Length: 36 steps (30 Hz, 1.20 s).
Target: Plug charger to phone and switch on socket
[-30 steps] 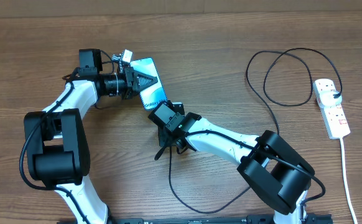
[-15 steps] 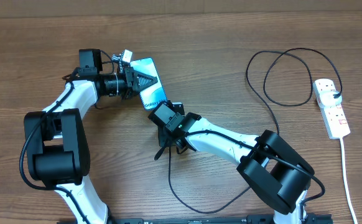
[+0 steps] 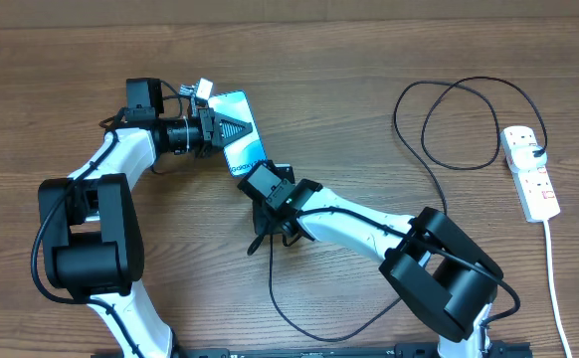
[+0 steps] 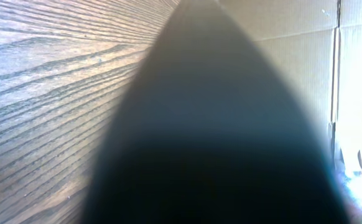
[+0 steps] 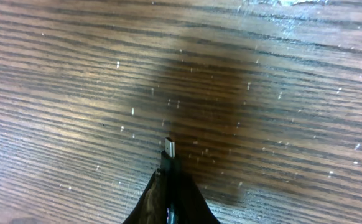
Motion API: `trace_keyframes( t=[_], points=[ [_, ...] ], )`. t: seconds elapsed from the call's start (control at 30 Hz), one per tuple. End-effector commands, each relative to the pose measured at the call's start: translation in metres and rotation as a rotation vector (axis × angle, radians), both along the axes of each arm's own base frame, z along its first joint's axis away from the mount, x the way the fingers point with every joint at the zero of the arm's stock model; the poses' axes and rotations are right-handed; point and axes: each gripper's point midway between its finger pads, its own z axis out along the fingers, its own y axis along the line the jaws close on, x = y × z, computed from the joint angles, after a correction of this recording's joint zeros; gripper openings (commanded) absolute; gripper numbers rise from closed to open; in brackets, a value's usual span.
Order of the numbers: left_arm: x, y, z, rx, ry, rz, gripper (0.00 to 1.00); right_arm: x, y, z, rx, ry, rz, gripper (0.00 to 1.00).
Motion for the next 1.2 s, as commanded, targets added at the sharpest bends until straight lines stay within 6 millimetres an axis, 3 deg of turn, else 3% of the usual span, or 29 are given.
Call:
trace_keyframes(
  t=[0.0, 0.2, 0.4, 0.57, 0.8, 0.93, 1.17],
  points=[
    [-0.001, -0.003, 0.008, -0.015, -0.058, -0.031, 0.04, 0.013, -0.007, 0.025, 0.053, -0.012, -0.028, 0.04],
    [-0.002, -0.004, 0.013, -0.042, -0.069, -0.046, 0.04, 0.017, 0.000, 0.084, 0.283, 0.007, 0.123, 0.04],
    [-0.014, -0.013, 0.054, -0.250, -0.155, -0.169, 0.04, -0.001, 0.011, 0.123, 0.542, 0.097, 0.321, 0.04],
    [0.000, -0.011, 0.046, -0.217, 0.035, -0.070, 0.04, -0.023, 0.020, 0.152, 0.747, 0.127, 0.544, 0.03],
    [0.003, -0.013, 0.049, -0.236, 0.127, -0.048, 0.04, -0.014, 0.018, 0.163, 0.808, 0.097, 0.560, 0.04],
    [0.002, -0.013, 0.049, -0.244, 0.155, -0.045, 0.04, 0.003, 0.016, 0.172, 0.847, 0.079, 0.499, 0.04],
    [-0.004, -0.015, 0.063, -0.297, 0.110, -0.115, 0.04, 0.020, 0.023, 0.187, 0.904, 0.066, 0.415, 0.03]
  ],
)
